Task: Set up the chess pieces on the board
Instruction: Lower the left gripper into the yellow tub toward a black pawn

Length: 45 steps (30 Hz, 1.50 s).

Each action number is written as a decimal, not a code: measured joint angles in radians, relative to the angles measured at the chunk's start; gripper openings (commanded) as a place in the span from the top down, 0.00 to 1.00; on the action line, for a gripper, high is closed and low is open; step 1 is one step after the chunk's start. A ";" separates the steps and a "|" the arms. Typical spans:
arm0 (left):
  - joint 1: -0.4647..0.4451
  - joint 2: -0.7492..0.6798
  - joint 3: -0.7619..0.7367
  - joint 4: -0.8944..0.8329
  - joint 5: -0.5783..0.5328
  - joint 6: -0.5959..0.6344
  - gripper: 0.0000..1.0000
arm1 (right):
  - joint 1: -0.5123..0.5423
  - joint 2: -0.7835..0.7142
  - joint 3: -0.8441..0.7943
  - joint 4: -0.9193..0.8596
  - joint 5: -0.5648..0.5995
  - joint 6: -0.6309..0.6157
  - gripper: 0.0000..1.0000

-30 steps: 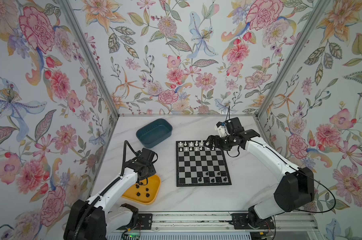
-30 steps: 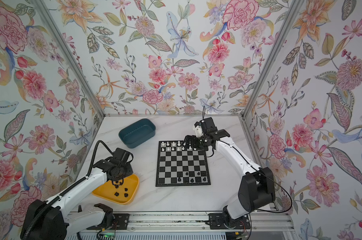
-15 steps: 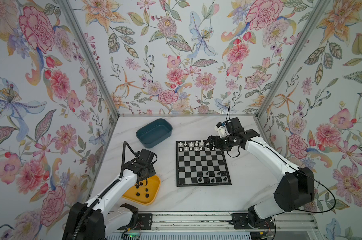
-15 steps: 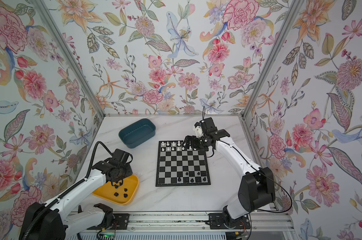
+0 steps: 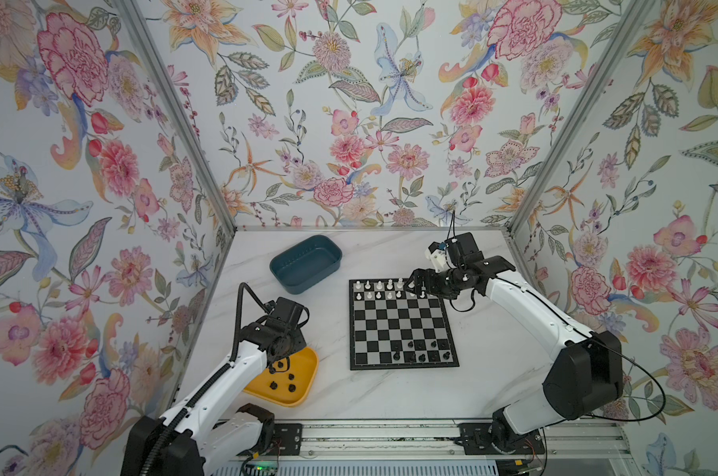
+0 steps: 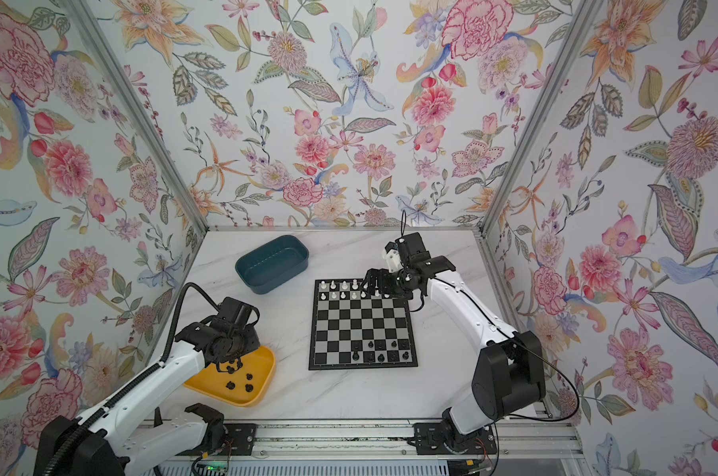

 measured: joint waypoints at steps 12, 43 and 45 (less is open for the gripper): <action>0.000 0.037 -0.008 0.048 0.007 0.005 0.68 | 0.000 0.000 0.000 0.000 0.000 -0.002 0.01; 0.000 0.031 -0.055 0.001 0.009 0.020 0.66 | 0.000 0.000 -0.001 -0.006 0.009 -0.005 0.01; 0.000 0.050 -0.055 0.014 0.012 0.028 0.66 | 0.000 -0.001 -0.004 -0.007 0.015 -0.005 0.01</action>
